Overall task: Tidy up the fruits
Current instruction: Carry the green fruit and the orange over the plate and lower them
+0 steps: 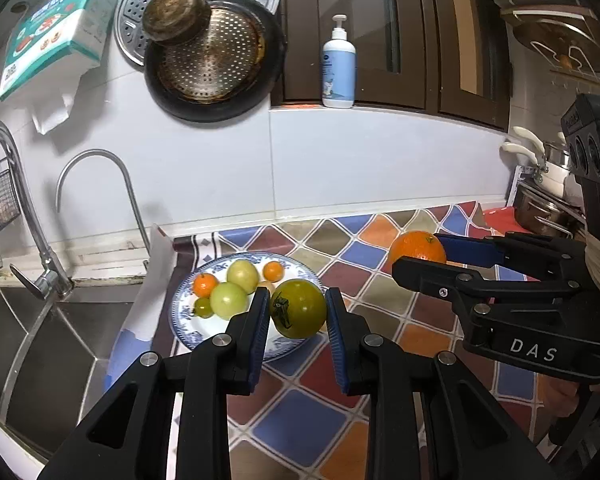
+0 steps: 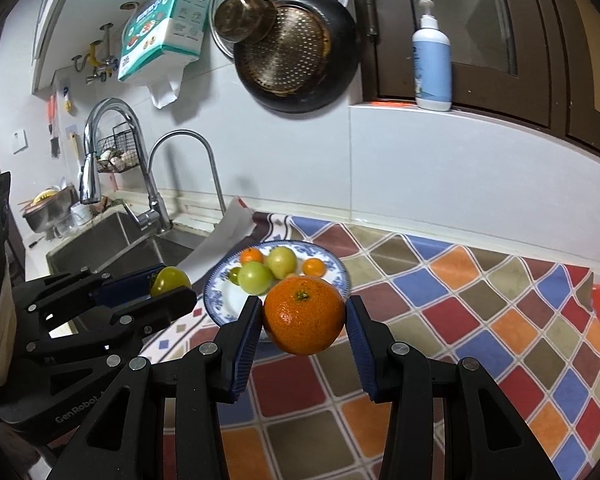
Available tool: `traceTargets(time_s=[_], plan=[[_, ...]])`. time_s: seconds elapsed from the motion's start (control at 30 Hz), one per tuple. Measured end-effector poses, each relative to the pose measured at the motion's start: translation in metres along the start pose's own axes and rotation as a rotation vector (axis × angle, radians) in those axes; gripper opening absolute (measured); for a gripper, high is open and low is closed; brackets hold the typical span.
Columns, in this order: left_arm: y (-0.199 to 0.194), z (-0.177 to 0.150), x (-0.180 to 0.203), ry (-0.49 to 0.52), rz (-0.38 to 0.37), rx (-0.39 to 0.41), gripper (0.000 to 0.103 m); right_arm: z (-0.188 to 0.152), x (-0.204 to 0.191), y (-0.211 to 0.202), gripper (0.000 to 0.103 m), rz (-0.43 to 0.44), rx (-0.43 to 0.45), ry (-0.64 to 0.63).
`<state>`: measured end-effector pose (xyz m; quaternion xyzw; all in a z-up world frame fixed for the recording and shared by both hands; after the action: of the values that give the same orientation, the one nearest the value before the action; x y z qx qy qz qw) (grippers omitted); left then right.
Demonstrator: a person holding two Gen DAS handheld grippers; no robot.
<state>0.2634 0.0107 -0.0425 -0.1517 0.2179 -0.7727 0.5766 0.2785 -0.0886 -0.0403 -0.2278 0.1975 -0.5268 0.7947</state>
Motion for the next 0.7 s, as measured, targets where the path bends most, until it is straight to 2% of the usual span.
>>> traceTargets(time_s=[0.33,0.7], plan=[[0.003,-0.003,-0.036,0.007,0.011,-0.006,0.028,0.010,-0.027,0.021,0.044,0.003,0.003,0.000],[0.031,-0.007,-0.063,0.010,0.019,-0.037,0.028,0.020,-0.042,0.055,0.044,0.002,-0.015,0.000]])
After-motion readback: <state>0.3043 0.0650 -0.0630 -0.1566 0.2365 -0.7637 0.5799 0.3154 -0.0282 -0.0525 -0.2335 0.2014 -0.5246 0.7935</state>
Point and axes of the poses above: each gripper's, at about its wrist camera, not at the fingertips, and y roughly the way its jaws point, x to its right, z to its top, the point moved 10 cm from there along y, roughly the way its jaws point, and after that the axes turned 2 degrees about -x, right-handed, at the moved point
